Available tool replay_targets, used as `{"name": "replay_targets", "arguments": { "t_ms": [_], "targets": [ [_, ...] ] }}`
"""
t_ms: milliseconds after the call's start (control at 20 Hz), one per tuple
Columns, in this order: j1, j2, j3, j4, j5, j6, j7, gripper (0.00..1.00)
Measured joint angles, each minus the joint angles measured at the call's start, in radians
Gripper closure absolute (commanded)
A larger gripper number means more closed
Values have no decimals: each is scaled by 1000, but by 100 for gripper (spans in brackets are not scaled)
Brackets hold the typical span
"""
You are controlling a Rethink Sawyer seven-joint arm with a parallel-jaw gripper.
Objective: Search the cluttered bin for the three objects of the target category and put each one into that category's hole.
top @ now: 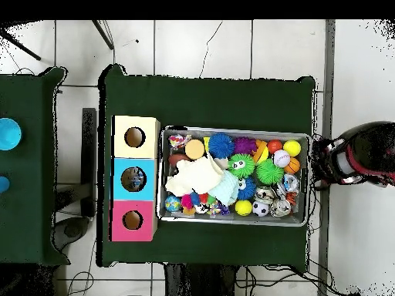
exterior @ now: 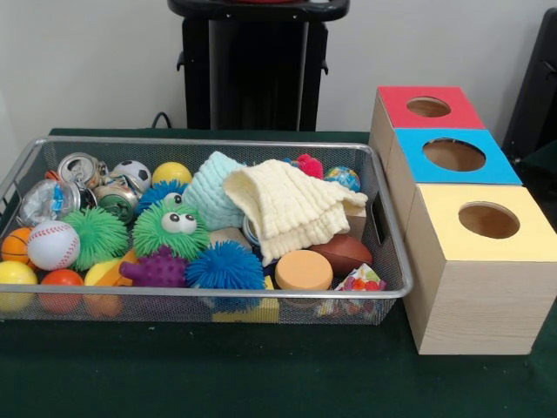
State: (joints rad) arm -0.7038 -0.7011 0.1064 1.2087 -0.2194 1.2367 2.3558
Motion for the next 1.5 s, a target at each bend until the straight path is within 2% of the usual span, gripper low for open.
{"name": "replay_targets", "arguments": {
  "t_ms": [350,750,1250,1500],
  "targets": [
    [45,-36,0,58,1,0,0,0],
    [68,-35,1,61,1,0,0,0],
    [65,34,2,5,1,0,0,0],
    [64,62,2,2,1,-4,0,0]
  ]
}}
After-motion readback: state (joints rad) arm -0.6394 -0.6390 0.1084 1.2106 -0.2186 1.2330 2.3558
